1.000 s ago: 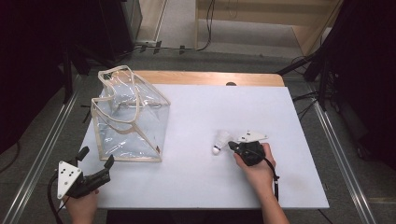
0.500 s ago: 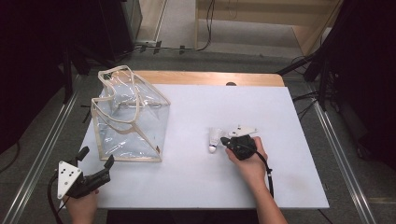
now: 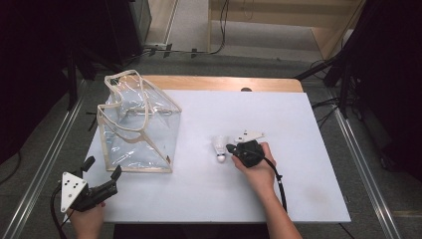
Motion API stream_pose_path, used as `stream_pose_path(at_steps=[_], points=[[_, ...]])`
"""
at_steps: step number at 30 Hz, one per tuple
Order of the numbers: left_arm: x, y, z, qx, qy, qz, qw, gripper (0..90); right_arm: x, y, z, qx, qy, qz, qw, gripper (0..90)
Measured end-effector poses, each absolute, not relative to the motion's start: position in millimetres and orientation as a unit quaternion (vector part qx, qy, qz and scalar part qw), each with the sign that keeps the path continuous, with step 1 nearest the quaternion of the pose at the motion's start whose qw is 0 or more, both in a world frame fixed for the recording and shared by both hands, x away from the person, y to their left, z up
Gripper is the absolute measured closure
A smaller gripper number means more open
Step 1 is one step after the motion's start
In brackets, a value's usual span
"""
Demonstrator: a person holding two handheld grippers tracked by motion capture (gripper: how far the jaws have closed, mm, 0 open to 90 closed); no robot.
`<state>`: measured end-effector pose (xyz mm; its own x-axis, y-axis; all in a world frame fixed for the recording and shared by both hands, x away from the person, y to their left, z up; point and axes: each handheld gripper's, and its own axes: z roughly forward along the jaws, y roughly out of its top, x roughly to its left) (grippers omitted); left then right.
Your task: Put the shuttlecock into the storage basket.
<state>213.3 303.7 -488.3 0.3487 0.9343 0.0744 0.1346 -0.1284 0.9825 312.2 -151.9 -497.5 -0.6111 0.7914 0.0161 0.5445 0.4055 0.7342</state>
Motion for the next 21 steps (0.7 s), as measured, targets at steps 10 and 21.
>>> stream_pose_path(at_steps=[10,21], points=[[213.2,303.7,-488.3,0.642,0.416,0.390,0.513,13.7,311.9,-148.1,-495.8,0.402,0.821,0.371,0.165,87.3],[213.3,303.7,-488.2,0.642,0.416,0.390,0.512,13.7,300.7,-152.1,-477.3,0.415,0.798,0.417,0.133,18.6]])
